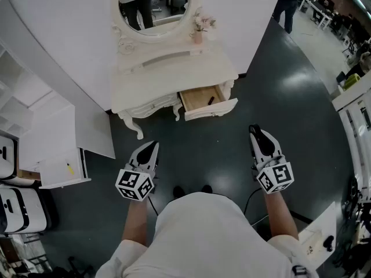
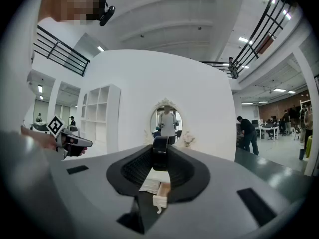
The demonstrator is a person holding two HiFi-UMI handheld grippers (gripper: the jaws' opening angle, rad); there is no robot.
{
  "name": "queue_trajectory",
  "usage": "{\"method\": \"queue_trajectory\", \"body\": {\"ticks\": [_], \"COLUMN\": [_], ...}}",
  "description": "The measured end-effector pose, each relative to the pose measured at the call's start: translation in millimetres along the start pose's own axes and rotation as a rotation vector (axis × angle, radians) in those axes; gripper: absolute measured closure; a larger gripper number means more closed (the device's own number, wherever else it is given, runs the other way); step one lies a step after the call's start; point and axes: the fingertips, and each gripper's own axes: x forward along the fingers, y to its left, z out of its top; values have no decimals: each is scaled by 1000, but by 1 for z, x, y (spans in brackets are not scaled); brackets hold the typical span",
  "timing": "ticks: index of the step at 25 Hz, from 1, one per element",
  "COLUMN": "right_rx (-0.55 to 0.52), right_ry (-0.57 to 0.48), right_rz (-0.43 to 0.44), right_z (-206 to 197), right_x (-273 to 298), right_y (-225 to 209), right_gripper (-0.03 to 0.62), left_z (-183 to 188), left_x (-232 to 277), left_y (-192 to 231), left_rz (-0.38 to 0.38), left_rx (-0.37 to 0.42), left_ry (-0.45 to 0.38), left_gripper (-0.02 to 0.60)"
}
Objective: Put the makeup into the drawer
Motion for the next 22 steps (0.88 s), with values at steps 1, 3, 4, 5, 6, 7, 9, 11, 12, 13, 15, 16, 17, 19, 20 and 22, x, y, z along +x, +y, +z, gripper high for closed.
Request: {"method": "queue_trajectory", "body": {"ticks": [1,3,4,5,6,7,9,11,12,13,15,16,17,19,20,22], "right_rx": [2,6,8,8,8,10,18,26,31,36,45,48,51,51,48,38], "right_ry": [1,4,6,7,8,8,7,4,6,12,21,23,24,24,24,27], "right_rz": [-3,-8,-12,-14,-16,-19,-21,-17,-19,-26,-40,-46,-51,-59,-61,-64], "right_z": [0,1,1,1,2,2,2,2,2,1,-1,-2,-3,-4,-4,-5], "right_x": [0,1,1,1,1,1,1,2,2,2,3,2,2,4,5,7], "right_y": [0,0,1,1,1,1,2,4,4,4,5,6,7,12,15,22], "right_gripper": [502,502,502,502,502,502,502,502,502,502,502,502,502,502,502,502], "left_z": [0,0,0,-1,-1,-1,-2,-4,-4,-4,-5,-6,-7,-9,-11,-12], "left_x": [0,0,0,0,0,0,0,0,0,0,0,0,-1,-2,-3,-3], "left_y": [1,2,2,3,3,4,4,5,6,6,8,9,10,15,18,23], "left_rz": [-1,-2,-3,-3,-3,-4,-7,-12,-15,-18,-25,-28,-32,-41,-47,-62], "left_rx": [1,0,0,-1,-1,-1,0,0,1,2,2,1,0,-2,-2,-1], "left_ry": [0,2,3,5,6,8,11,13,15,16,21,23,26,34,39,48], "left_gripper": [565,565,565,565,565,565,565,565,565,565,565,565,565,565,565,565]}}
